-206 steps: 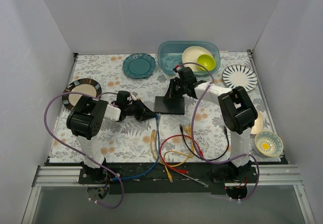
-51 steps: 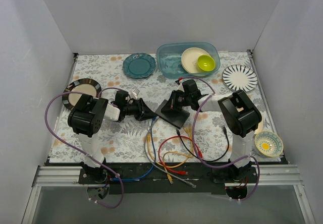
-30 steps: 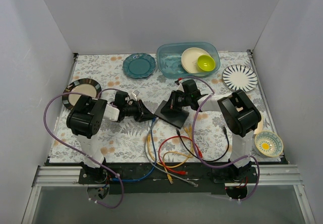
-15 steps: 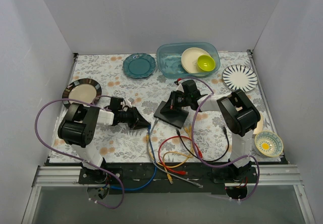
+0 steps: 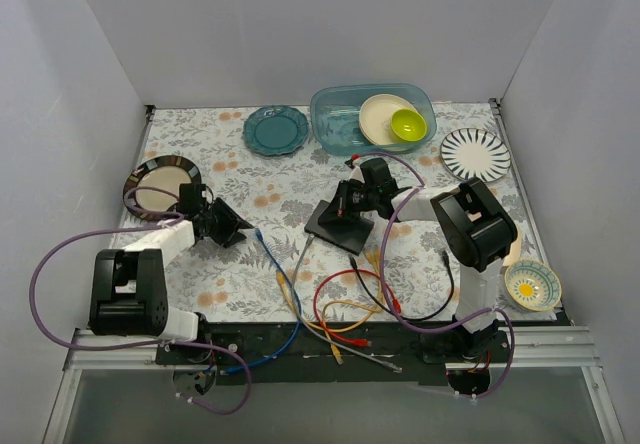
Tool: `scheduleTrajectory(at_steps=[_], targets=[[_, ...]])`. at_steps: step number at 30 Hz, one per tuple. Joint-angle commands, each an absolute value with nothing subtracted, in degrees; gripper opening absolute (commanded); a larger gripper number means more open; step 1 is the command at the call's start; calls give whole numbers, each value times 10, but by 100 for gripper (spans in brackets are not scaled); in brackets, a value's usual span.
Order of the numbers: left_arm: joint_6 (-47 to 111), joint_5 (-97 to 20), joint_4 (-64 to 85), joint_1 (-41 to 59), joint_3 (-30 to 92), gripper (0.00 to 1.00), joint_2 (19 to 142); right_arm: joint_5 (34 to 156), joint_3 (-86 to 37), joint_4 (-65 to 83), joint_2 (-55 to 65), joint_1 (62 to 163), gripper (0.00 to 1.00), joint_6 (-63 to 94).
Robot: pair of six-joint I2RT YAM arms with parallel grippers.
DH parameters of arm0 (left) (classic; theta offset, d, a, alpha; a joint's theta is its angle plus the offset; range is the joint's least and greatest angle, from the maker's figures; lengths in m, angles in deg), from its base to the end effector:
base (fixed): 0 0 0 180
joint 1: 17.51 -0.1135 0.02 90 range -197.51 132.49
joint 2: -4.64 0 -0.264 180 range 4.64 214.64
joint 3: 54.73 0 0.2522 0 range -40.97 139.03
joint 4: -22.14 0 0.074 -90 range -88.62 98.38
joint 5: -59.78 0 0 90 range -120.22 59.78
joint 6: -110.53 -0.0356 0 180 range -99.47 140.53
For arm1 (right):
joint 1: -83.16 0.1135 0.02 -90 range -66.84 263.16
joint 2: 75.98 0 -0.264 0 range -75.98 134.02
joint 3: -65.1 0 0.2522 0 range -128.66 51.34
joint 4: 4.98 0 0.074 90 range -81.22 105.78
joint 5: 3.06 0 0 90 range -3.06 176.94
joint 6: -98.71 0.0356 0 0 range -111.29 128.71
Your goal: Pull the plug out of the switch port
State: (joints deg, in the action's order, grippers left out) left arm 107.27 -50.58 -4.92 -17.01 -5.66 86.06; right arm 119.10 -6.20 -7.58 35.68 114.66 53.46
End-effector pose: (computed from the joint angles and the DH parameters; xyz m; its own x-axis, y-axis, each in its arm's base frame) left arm 0.2482 -0.0146 0.1472 -0.2339 -0.9340 0.2701 -0.8489 0.0607 -0.5251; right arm 0.3243 0.2209 0.1318 -0.9348 0.1261 -0.3320 -0.2014 0.5817 0.7881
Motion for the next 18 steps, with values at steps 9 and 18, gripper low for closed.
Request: scheduleTrajectory(at_steps=[9,18], targets=[[1061,-600,51,-6,29,39,858,1082,-17,49,377,1144,1,480],[1092,-590,146,79,-33,33,924,1084,-24,48,379,1151,1,485]])
